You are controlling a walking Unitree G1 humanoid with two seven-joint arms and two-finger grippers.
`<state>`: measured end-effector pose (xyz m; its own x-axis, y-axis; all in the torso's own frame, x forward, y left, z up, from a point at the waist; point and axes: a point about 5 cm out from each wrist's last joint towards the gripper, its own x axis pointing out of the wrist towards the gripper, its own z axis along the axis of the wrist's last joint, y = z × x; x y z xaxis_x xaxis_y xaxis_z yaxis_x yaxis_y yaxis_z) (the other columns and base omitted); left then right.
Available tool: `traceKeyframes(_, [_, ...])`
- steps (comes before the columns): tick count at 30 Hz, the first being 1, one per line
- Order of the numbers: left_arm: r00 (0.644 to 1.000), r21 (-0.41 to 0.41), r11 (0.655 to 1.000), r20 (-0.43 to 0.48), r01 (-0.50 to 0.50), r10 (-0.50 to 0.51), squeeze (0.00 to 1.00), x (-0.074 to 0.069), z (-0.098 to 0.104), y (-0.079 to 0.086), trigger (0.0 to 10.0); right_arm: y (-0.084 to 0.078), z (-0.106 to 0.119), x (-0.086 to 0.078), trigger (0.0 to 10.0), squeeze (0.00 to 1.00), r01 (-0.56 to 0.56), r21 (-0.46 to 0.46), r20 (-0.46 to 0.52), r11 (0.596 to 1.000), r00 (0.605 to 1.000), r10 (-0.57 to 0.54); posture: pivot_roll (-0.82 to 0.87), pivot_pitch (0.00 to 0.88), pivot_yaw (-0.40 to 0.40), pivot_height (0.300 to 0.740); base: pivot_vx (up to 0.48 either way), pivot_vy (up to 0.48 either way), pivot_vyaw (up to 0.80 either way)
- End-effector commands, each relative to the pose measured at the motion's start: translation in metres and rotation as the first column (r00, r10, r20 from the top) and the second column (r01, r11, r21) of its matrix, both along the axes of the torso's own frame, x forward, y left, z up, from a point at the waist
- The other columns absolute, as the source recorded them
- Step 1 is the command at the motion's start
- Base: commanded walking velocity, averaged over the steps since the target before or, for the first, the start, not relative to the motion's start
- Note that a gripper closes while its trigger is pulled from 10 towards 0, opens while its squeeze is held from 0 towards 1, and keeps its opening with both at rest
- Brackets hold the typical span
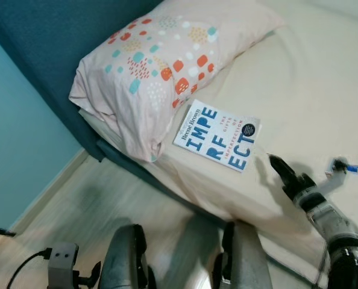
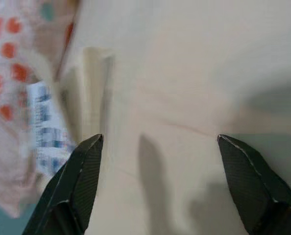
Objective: Clean up the room
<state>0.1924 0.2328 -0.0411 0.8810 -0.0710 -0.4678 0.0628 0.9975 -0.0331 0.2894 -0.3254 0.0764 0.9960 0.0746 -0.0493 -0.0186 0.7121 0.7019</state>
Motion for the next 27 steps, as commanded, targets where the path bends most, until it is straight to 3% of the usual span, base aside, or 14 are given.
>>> traceKeyframes(1, [0.997, -0.026, 1.0, -0.071, 0.01, -0.011, 0.0, -0.014, -0.013, -0.009, 10.0, -0.009, -0.014, -0.015, 10.0, 0.92, 0.066, 0.006, -0.068, 0.998, 0.996, -0.065, 0.04, 0.257, 0.001, 0.565, 0.0, 0.0, 0.0])
traceKeyframes(2, [0.997, -0.037, 0.999, -0.075, 0.017, -0.02, 0.0, -0.011, -0.014, -0.014, 10.0, -0.014, -0.017, -0.021, 10.0, 0.31, 0.094, -0.013, -0.076, 0.995, 0.993, -0.095, 0.04, 0.257, 0.001, 0.565, 0.0, 0.0, 0.0])
traceKeyframes(3, [0.996, -0.048, 0.999, -0.086, 0.012, -0.016, 0.0, -0.006, -0.014, -0.017, 10.0, -0.015, -0.014, -0.02, 10.0, 0.0, 0.126, -0.024, -0.041, 0.992, 0.991, -0.127, 0.01, 0.221, 0.009, 0.565, 0.0, 0.0, 0.0])
traceKeyframes(7, [0.995, -0.047, 0.999, -0.104, -0.003, -0.002, 0.0, 0.0, -0.014, -0.019, 10.0, -0.009, -0.009, -0.016, 10.0, 0.0, 0.101, -0.041, 0.017, 0.994, 0.995, -0.1, -0.01, 0.196, 0.013, 0.565, 0.0, 0.0, 0.0])
traceKeyframes(8, [0.993, -0.045, 0.998, -0.112, -0.045, 0.04, 0.0, 0.011, -0.012, -0.019, 10.0, 0.005, 0.002, -0.008, 10.0, 0.0, 0.043, 0.002, 0.129, 0.999, 0.991, -0.043, -0.02, 0.174, 0.013, 0.57, 0.0, 0.0, 0.0])
traceKeyframes(9, [0.993, -0.045, 0.998, -0.112, -0.045, 0.04, 0.0, 0.011, -0.012, -0.019, 10.0, 0.005, 0.002, -0.008, 10.0, 0.0, 0.043, 0.002, 0.129, 0.999, 0.991, -0.043, -0.02, 0.174, 0.013, 0.57, 0.0, 0.0, 0.0])
traceKeyframes(11, [0.99, -0.013, 0.993, -0.088, -0.113, 0.112, 0.0, 0.042, 0.003, -0.016, 10.0, 0.049, 0.015, 0.009, 10.0, 0.0, -0.138, 0.015, 0.262, 0.99, 0.956, 0.129, -0.05, 0.119, 0.013, 0.579, 0.0, 0.0, 0.0])
traceKeyframes(13, [0.99, -0.013, 0.993, -0.088, -0.113, 0.112, 0.0, 0.042, 0.003, -0.016, 10.0, 0.049, 0.015, 0.009, 10.0, 0.0, -0.138, 0.015, 0.262, 0.99, 0.956, 0.129, -0.05, 0.119, 0.013, 0.579, 0.0, 0.0, 0.0])
traceKeyframes(14, [0.988, 0.0, 0.991, -0.074, -0.136, 0.136, 0.0, 0.056, 0.011, -0.014, 10.0, 0.068, 0.017, 0.015, 10.0, 0.0, -0.2, 0.028, 0.285, 0.979, 0.941, 0.183, -0.05, 0.106, 0.012, 0.584, 0.0, 0.0, 0.0])
traceKeyframes(15, [0.988, 0.0, 0.991, -0.074, -0.136, 0.136, 0.0, 0.056, 0.011, -0.014, 10.0, 0.068, 0.017, 0.015, 10.0, 0.0, -0.2, 0.028, 0.285, 0.979, 0.941, 0.183, -0.05, 0.106, 0.012, 0.584, 0.0, 0.0, 0.0])
traceKeyframes(17, [0.984, -0.006, 0.984, -0.03, -0.177, 0.177, 0.0, 0.079, 0.028, -0.012, 10.0, 0.092, 0.011, 0.022, 10.0, 0.0, -0.273, 0.05, 0.273, 0.961, 0.929, 0.25, -0.05, 0.081, 0.007, 0.594, -0.48, 0.0, 0.0])
traceKeyframes(20, [0.98, -0.034, 0.98, 0.017, -0.196, 0.197, 0.0, 0.09, 0.038, -0.013, 10.0, 0.106, 0.003, 0.023, 10.0, 0.0, -0.314, 0.054, 0.243, 0.948, 0.925, 0.293, -0.05, 0.068, 0.006, 0.603, -0.32, 0.0, 0.0])
traceKeyframes(24, [0.981, -0.034, 0.981, 0.003, -0.193, 0.194, 0.0, 0.09, 0.036, -0.016, 10.0, 0.115, -0.006, 0.023, 10.0, 0.0, -0.328, 0.05, 0.207, 0.943, 0.927, 0.312, -0.05, 0.055, 0.009, 0.613, 0.0, 0.0, 0.0])
traceKeyframes(27, [0.975, -0.022, 0.978, -0.091, -0.207, 0.204, 0.0, 0.074, 0.019, -0.02, 10.0, 0.123, -0.027, 0.013, 10.0, 0.0, -0.33, 0.024, 0.086, 0.944, 0.941, 0.327, -0.05, 0.044, 0.011, 0.627, 0.0, 0.0, 0.0])
